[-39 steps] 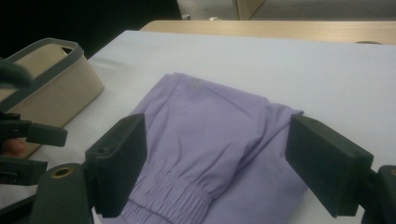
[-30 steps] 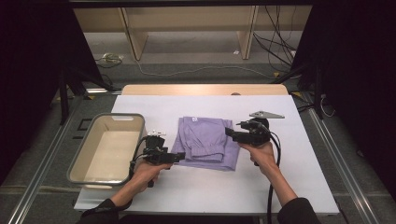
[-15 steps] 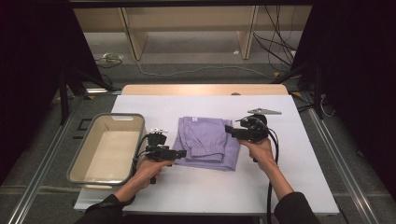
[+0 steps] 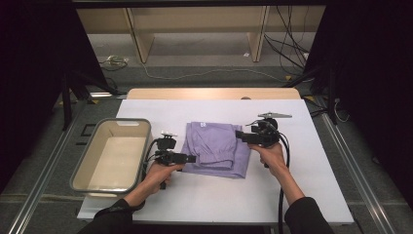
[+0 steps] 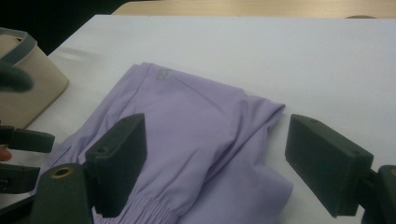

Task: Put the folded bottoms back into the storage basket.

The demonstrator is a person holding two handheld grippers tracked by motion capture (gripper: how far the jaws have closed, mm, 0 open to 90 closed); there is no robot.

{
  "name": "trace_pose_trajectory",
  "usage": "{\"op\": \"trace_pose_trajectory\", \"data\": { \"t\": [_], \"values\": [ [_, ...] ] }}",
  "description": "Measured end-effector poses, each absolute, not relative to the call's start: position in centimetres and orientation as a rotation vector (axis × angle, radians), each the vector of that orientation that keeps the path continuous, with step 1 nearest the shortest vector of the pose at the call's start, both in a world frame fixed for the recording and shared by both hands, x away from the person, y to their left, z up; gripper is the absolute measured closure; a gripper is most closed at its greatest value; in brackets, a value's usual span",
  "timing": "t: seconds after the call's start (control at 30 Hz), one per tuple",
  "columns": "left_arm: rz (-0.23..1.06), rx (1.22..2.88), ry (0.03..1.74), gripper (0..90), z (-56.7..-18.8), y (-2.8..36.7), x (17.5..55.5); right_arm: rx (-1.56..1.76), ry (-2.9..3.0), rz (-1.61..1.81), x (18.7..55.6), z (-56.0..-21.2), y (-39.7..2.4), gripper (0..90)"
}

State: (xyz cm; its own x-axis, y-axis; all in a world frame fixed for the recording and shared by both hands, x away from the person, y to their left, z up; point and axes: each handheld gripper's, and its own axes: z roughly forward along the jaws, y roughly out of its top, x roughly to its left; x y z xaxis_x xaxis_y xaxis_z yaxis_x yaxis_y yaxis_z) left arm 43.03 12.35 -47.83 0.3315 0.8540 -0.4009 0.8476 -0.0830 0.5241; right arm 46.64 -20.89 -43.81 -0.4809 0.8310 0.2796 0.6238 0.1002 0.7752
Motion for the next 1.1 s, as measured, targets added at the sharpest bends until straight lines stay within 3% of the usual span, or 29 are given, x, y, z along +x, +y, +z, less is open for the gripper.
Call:
{"op": "trace_pose_trajectory", "data": {
  "t": [0.5, 0.6, 1.1],
  "values": [
    [-0.04, 1.889, 1.515, 10.9, -48.1, 11.4, 43.9, 1.491, 2.165, 1.274, 47.4, -44.6, -21.0, 21.9],
    [-0.046, 1.887, 1.517, 19.6, -48.1, 11.4, 44.2, 1.502, 2.164, 1.268, 47.6, -44.7, -21.0, 21.9],
    [-0.058, 1.869, 1.512, 41.4, -48.2, 10.4, 44.6, 1.541, 2.204, 1.22, 48.4, -45.3, -20.4, 21.9]
  ]
}}
